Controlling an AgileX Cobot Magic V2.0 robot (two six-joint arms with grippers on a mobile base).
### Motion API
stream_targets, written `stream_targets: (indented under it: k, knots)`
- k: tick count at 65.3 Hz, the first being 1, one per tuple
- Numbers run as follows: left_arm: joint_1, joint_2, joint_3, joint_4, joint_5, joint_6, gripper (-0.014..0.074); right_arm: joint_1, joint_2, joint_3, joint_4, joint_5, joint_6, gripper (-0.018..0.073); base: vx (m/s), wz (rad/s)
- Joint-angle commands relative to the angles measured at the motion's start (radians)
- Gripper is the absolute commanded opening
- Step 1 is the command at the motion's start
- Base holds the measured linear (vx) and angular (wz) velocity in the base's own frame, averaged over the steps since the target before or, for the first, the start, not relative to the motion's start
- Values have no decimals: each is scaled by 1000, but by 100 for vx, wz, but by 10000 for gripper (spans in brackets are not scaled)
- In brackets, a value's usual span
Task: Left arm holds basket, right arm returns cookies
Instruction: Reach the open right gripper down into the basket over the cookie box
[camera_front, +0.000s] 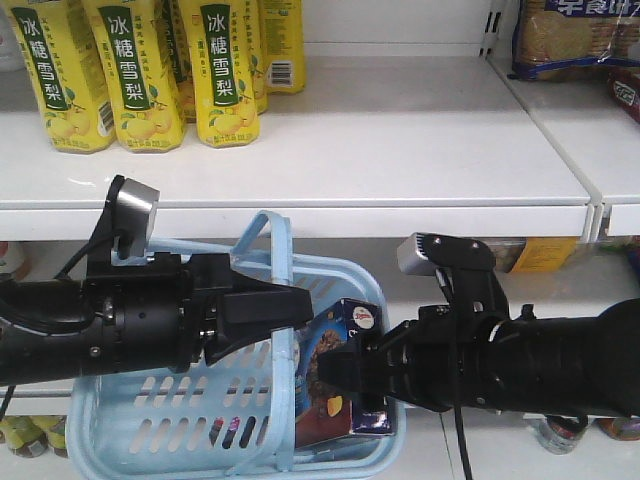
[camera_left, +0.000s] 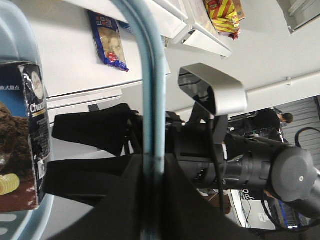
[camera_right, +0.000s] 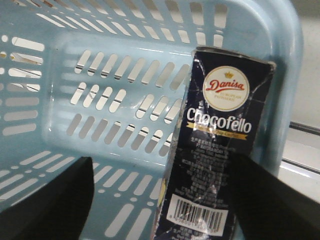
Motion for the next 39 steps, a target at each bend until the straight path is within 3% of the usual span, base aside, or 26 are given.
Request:
stream_targets:
  k: [1, 30, 39]
  knots:
    - [-6, -30, -40, -108, 34, 21, -3, 1, -1, -33, 31, -42, -28, 517, 0, 0]
    - [-6, -30, -40, -108, 34, 21, -3, -1, 74, -34, 36, -51, -32, 517, 0, 0]
    - [-6, -30, -40, -108, 34, 21, -3, -1, 101, -49, 71, -37, -75, 517, 0, 0]
